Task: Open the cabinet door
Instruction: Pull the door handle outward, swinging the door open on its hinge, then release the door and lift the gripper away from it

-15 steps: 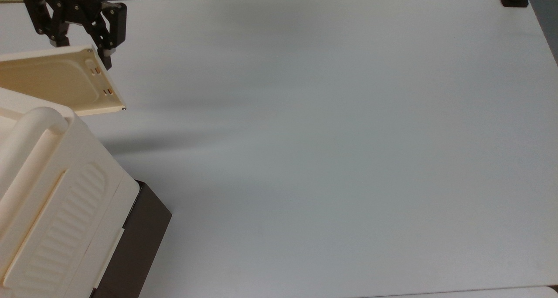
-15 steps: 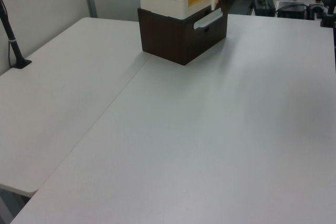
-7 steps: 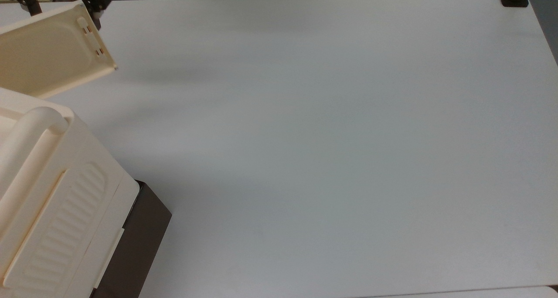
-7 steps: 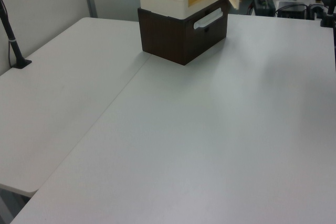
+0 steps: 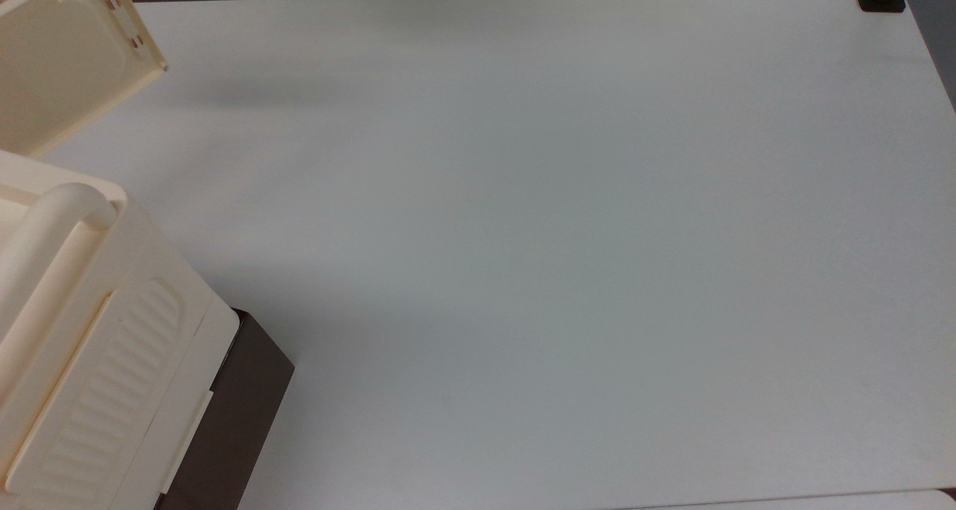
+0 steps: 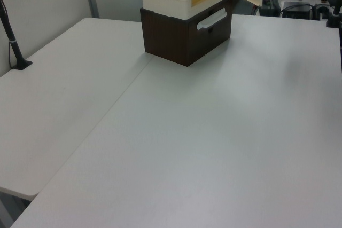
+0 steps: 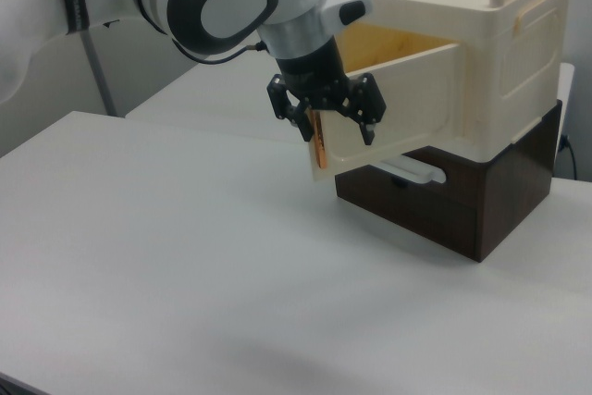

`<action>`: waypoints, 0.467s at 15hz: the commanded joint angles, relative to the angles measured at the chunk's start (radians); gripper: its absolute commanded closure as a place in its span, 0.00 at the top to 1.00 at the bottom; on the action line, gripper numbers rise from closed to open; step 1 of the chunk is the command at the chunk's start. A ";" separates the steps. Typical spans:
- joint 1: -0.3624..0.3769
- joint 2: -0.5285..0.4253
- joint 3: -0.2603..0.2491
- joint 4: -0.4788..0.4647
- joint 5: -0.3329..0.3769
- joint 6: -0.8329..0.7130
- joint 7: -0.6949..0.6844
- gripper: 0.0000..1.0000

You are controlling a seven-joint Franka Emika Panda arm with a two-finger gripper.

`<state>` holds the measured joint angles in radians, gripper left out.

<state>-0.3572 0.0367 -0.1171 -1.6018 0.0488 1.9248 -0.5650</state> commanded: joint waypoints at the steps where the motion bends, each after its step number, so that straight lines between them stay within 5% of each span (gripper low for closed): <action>1: -0.034 -0.037 -0.003 -0.027 -0.007 -0.015 -0.047 1.00; 7: -0.062 -0.052 -0.007 0.008 -0.001 -0.081 -0.026 1.00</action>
<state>-0.4153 0.0242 -0.1188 -1.6039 0.0487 1.9059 -0.5923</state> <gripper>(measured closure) 0.000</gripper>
